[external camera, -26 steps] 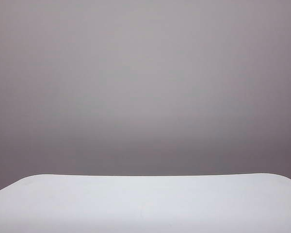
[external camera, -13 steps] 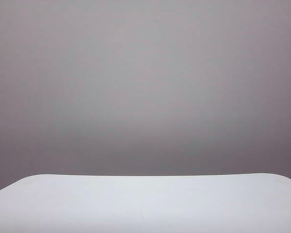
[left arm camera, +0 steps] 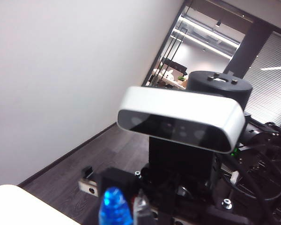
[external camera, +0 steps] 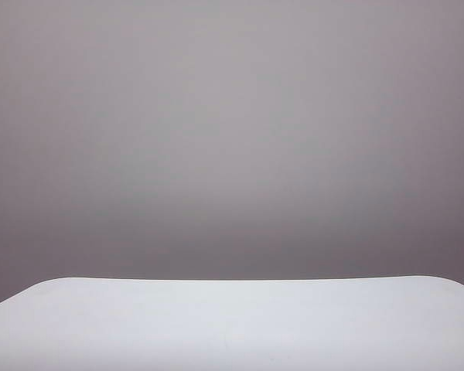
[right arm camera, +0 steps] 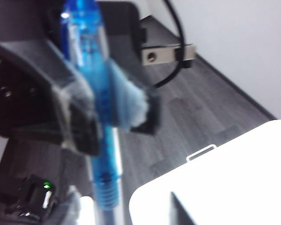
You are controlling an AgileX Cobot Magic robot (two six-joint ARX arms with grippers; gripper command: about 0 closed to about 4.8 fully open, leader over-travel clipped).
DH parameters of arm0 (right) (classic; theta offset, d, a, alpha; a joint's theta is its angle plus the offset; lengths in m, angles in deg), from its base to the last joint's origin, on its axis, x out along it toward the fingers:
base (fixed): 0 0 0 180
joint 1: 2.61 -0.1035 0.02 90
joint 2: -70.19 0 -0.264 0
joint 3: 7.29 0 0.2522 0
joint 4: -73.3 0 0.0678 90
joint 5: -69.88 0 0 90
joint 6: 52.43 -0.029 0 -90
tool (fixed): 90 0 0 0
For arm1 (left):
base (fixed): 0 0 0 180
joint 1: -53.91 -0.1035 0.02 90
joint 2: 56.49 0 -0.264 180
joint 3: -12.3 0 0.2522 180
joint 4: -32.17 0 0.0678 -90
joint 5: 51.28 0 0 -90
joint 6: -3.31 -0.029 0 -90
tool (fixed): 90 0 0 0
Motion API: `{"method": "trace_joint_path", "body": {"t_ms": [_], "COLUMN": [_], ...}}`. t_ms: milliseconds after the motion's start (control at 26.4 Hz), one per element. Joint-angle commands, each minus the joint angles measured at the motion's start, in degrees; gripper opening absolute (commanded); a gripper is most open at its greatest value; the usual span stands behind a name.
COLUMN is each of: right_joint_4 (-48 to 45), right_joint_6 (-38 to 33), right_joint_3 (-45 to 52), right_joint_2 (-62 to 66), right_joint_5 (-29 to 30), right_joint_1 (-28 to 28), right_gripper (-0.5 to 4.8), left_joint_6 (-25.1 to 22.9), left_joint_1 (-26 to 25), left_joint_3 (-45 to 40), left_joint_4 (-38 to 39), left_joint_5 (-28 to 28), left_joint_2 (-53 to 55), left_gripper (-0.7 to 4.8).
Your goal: Pick up the pen and remove the cap.
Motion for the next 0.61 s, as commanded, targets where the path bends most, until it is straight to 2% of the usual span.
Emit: {"method": "trace_joint_path", "body": {"t_ms": [38, 76, 114, 341, 417, 607], "right_joint_4": [-0.24, -0.02, 0.39, 1.22, 1.46, 3.72], "right_joint_6": [0.17, 0.17, 0.13, 0.13, 0.17, 0.39], "right_joint_3": [-0.26, -0.26, -0.26, -0.26, -0.24, -0.24], "right_joint_2": [-0.15, -0.15, -0.15, -0.15, -0.11, -0.11], "right_joint_5": [1.51, 1.49, 1.62, 4.59, 4.50, 4.96], "right_joint_1": [-0.22, -0.22, -0.22, -0.37, -0.81, -0.81], "right_gripper": [1.95, 1.69, 0.96, 0.84, -0.05, -0.06], "left_joint_6": [0.39, 0.39, 0.44, 1.33, 2.21, 2.36], "left_joint_1": [-0.07, -0.07, -0.07, -0.07, -0.07, -0.07], "left_joint_3": [0.15, 0.15, 0.15, 0.15, 0.15, 0.15], "left_joint_4": [-0.77, -0.77, -0.72, -0.74, -0.77, -0.87], "left_joint_5": [1.42, 2.01, 2.69, 3.69, 5.09, 5.73], "left_joint_2": [-0.15, -0.09, 0.13, 0.31, 0.33, 0.31], "left_gripper": [-0.06, -0.06, -0.06, -0.06, -0.06, -0.06]}}
